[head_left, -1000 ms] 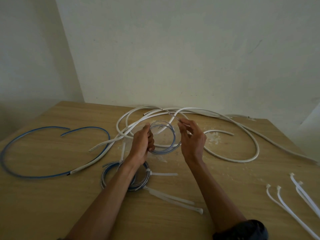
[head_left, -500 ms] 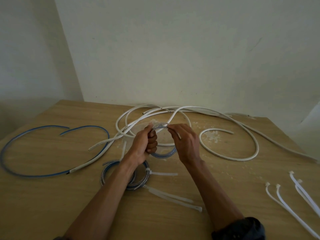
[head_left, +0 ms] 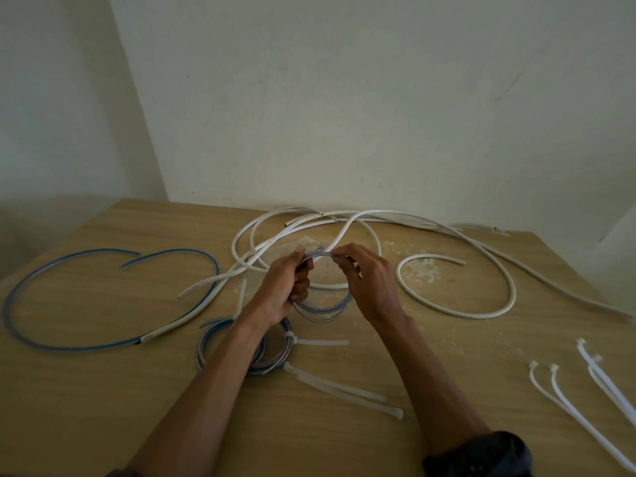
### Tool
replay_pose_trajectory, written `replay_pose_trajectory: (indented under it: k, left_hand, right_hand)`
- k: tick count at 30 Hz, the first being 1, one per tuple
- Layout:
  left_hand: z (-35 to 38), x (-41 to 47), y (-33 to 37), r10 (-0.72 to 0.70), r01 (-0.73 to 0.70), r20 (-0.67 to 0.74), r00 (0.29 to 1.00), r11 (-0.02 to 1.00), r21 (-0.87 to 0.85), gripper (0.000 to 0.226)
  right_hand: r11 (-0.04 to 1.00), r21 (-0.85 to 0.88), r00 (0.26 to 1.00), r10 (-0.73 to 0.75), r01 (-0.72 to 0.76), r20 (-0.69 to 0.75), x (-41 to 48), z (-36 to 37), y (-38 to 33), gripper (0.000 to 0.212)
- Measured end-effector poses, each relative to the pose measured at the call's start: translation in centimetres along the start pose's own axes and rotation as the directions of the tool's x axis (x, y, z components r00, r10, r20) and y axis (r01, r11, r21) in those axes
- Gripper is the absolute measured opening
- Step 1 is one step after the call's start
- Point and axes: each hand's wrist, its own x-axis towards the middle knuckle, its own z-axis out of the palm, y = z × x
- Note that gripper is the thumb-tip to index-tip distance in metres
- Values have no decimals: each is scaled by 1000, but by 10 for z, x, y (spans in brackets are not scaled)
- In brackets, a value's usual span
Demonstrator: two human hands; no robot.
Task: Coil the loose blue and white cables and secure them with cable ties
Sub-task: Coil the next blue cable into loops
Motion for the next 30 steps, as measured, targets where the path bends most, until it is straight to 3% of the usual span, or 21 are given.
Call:
replay_pose_trajectory:
  k: [6,10,14,20,25,30]
  left_hand:
    - [3,-2,1,1,1,-50,999,999,34,46]
    - [5,-3,1,44,-40,-53,998,996,82,47]
    - [4,-3,-1,64,-59,-51,997,995,86,46]
    - [-1,0,-1,31,-34,-77,997,999,-39,46]
    - [1,-3,-1,4,-3,-18,1000,1000,27,52]
    - [3,-4,2,3,3,-46,999,993,116,47]
  right_hand:
    - [997,-21,994,-72,70,-82,0,3,-6,13]
    - [1000,16,978,-5,9,-209,0,2,-7,16]
    - [995,-55,991,-86,80,-104,0,2,-8,17]
    - [996,-54,997,-67,65,-27,1,3,-8,19]
    - [990,-91,994,-108,107,-6,2,2,-6,20]
    - [977,-141,986,-154,162,67,1,1,-6,26]
